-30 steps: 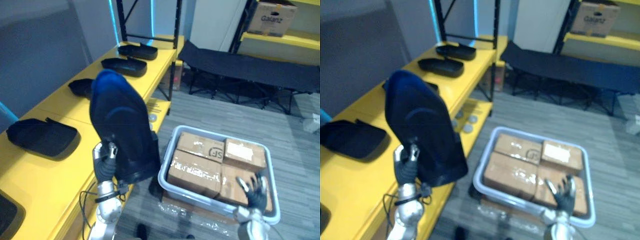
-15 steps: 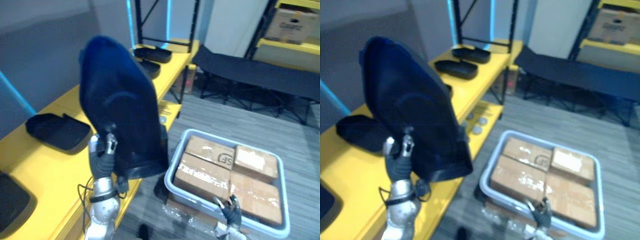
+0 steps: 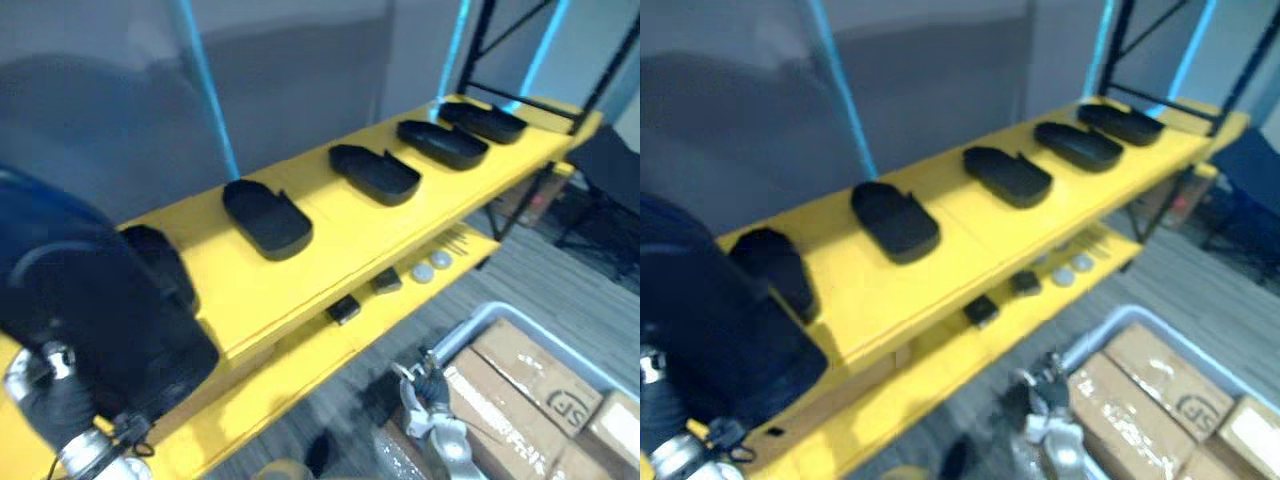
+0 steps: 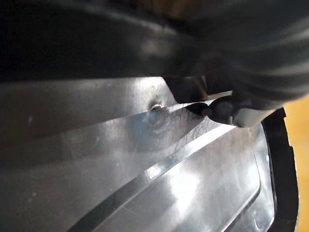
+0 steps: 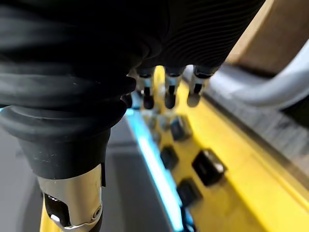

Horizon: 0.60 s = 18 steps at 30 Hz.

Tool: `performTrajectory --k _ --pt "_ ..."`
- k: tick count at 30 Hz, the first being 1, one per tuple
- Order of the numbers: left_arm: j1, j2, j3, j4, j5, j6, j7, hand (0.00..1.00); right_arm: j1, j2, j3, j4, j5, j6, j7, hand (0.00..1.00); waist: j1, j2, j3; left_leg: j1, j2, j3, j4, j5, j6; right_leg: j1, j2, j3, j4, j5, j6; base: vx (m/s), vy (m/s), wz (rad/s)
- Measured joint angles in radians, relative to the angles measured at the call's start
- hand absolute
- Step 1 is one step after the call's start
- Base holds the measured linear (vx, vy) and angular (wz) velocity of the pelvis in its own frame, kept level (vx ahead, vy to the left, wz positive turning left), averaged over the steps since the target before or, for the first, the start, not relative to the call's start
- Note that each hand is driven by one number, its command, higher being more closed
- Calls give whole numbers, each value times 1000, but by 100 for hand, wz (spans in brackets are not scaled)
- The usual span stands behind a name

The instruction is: Walk over and take plastic housings, then place them on the shelf

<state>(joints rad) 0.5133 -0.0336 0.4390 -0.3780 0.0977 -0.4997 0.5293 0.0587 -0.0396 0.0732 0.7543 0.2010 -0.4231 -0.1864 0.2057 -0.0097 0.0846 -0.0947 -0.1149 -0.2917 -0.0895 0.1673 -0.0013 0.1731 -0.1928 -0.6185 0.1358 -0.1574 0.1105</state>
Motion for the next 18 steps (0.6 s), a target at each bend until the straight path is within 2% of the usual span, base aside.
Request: performTrajectory --k 1,2,3,5,6,9,10,12,14,16,18 --pt "-16 6 -5 1 -11 -15 -4 100 10 -1 -3 -9 1 3 -17 0 -18 -7 11 1 -19 -51 0 3 1 -8 11 62 40 -42 -3 -34 -28 180" --pt "-40 14 -19 1 -13 -35 -20 100 32 -6 -8 -19 5 8 -38 0 -41 -17 20 0 -42 -116 0 11 12 -16 29 153 85 -86 -31 -4 15 195" --pt "-61 26 -31 5 -14 -49 -36 100 51 -9 -20 -32 20 8 -50 0 -57 -24 24 -2 -56 -154 0 14 16 -17 40 241 107 -101 -48 8 42 179" --pt "-95 49 -46 6 -17 -65 -67 100 74 -20 -59 -36 30 6 -58 0 -68 -31 28 -15 -55 -162 3 14 16 -26 49 324 133 -103 -51 -27 49 148" --pt "-100 64 -55 6 -21 -66 -72 100 74 -37 -76 -36 40 4 -54 0 -61 -18 37 -25 -50 -151 5 14 15 -24 56 311 133 -108 -51 -61 -2 94" --pt "-57 64 -51 6 -40 -53 -69 100 51 -65 -84 -41 38 -17 -40 0 -33 -8 47 -33 -39 -92 6 25 0 -19 57 320 117 -147 -25 -84 -52 -10" --pt "-41 58 -61 6 -53 -41 -71 100 44 -68 -83 -42 38 -24 -29 0 -33 8 50 -32 -30 -78 6 30 -7 -19 61 319 112 -151 -25 -93 -46 -14" --pt "-35 47 -67 6 -53 -39 -73 100 50 -62 -81 -42 37 -32 -18 0 -32 20 52 -32 -12 -54 6 32 -9 -17 71 316 111 -157 -37 -85 -50 5" --pt "-34 30 -70 5 -53 -39 -73 100 63 -56 -82 -43 31 -32 -8 0 -36 25 50 -47 7 7 6 31 -9 -17 80 288 107 -153 -37 -61 -84 36" --pt "-56 27 -111 5 -49 -39 -77 100 98 -54 -91 -72 29 -32 -12 0 -70 26 54 -100 43 143 49 31 -5 5 92 206 83 -142 -37 -32 -132 92" --pt "-57 27 -143 5 -50 -38 -82 100 111 -58 -91 -87 18 -32 -18 0 -73 32 53 -122 52 194 99 37 0 28 98 184 75 -142 -37 12 -103 48"
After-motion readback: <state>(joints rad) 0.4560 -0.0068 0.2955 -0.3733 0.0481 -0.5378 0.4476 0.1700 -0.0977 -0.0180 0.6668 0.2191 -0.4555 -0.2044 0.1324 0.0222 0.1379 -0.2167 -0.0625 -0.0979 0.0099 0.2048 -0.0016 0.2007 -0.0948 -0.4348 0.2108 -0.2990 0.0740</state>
